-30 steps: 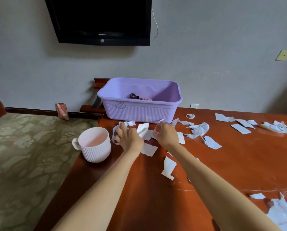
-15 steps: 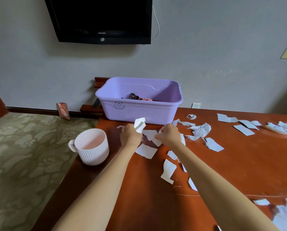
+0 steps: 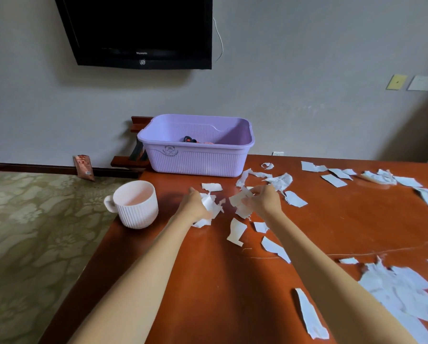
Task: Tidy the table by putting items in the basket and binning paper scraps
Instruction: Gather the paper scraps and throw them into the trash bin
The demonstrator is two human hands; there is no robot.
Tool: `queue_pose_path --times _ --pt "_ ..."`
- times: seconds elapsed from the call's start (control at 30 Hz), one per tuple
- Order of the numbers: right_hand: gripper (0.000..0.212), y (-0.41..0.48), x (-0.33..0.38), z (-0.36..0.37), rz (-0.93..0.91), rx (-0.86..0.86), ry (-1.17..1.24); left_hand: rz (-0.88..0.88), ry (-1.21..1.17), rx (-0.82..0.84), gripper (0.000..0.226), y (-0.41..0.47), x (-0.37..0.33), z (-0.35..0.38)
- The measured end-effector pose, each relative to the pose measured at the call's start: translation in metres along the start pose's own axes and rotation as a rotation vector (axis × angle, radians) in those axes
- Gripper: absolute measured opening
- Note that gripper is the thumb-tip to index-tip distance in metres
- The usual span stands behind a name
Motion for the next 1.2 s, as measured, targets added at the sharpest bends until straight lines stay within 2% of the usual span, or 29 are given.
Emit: queue_pose_path --times 0.1,0.27,0.43,0.7,0.83,0.93,1.03,1.2 --pt "0.032 -0.009 -0.001 0.002 0.002 0.019 -0.002 0.027 0.127 -0.022 0.083 -0.001 -0.007 0.004" --pt "0.033 -0.012 0.000 0.004 0.009 0.030 0.010 0.010 0.175 -0.050 0.079 0.000 -0.012 0.001" --pt "0.026 -0.010 0.000 0.009 -0.007 0.031 -0.004 0.013 0.087 -0.096 0.077 0.006 -0.010 -0.003" --pt "0.020 -0.018 -0.002 0.007 0.038 -0.001 -0.002 0.184 -0.100 -0.178 0.042 -0.007 -0.017 -0.010" --pt "0.020 -0.035 0.007 0.005 0.006 -0.021 0.099 0.232 -0.202 -0.237 0.033 -0.034 -0.011 -0.024" --pt "0.019 -0.062 0.018 0.011 -0.018 -0.004 0.174 0.240 -0.248 -0.285 0.031 -0.067 0.008 -0.036" --pt "0.017 -0.092 0.030 0.023 -0.046 0.001 0.216 0.167 -0.331 -0.324 0.032 -0.103 0.040 -0.044" --pt "0.013 -0.163 0.063 0.081 -0.166 0.125 0.242 0.096 -0.447 -0.456 0.029 -0.171 0.115 -0.068"
Point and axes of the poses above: each hand's wrist, its own y-axis towards the middle knuckle, its own z-axis out of the palm, x = y × z, the point moved 7 cm from there along y, towards the middle knuckle, and after that the axes turned 4 degrees about x, right-handed, at the moved point
